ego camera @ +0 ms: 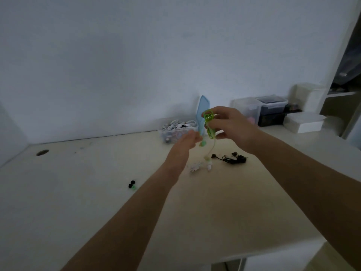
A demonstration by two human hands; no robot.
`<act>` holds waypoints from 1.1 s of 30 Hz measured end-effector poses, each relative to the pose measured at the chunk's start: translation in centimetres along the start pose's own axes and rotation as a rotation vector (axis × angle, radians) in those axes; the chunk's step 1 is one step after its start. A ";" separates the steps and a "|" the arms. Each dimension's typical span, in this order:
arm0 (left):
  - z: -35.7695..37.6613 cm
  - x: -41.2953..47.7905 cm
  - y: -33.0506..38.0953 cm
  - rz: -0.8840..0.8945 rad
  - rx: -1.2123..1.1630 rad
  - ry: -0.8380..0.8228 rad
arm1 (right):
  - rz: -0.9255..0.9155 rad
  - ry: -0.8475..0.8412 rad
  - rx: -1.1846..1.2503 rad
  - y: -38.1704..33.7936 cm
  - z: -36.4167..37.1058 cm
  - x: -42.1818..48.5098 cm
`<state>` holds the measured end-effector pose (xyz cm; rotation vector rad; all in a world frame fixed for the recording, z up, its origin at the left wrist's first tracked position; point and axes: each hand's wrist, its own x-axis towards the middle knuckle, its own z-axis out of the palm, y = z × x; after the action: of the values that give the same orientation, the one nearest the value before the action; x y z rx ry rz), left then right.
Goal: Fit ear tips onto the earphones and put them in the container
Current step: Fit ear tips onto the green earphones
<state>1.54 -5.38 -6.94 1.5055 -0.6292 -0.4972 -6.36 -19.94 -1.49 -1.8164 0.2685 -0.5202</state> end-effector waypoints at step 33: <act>-11.5 -5.6 -5.5 0.074 0.928 0.205 | 0.067 -0.165 -0.986 7.3 6.8 -2.1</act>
<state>5.30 6.87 -12.38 2.3525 -0.7964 0.0474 -4.41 -15.50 -10.48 -2.7718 0.5288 -0.1740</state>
